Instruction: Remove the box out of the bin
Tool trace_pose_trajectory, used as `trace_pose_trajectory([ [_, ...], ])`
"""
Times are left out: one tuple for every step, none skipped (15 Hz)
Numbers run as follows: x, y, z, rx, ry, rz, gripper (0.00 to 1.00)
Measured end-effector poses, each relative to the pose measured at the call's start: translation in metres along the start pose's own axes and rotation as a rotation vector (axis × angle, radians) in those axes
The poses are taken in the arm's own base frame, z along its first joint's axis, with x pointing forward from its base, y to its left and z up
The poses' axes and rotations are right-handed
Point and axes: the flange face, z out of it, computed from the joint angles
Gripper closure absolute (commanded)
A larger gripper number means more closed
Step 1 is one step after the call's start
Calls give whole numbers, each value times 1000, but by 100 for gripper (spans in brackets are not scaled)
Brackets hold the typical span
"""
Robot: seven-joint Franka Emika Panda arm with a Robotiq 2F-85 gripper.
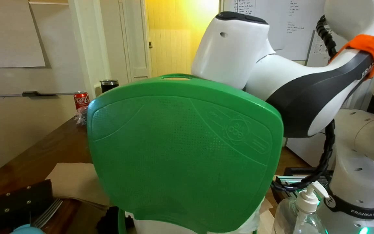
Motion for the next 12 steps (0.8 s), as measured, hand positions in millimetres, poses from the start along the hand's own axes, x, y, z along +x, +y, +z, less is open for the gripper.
trace_pose_trajectory([
  [0, 0, 1, 0, -1, 0, 29],
  [0, -1, 1, 1, -3, -1, 44],
  [0, -1, 2, 1, -4, -2, 48],
  [-1, -2, 3, 2, -6, -4, 56],
  [-1, -3, 4, 3, -8, -6, 64],
  [-1, -4, 5, 4, -11, -8, 67],
  [-2, -6, 7, 5, -15, -11, 78],
  [-2, -7, 9, 6, -19, -13, 83],
  [-2, -7, 11, 7, -22, -14, 84],
  [-2, -7, 11, 7, -22, -13, 83],
  [-2, -7, 11, 7, -22, -12, 87],
  [-2, -6, 11, 7, -22, -12, 97],
])
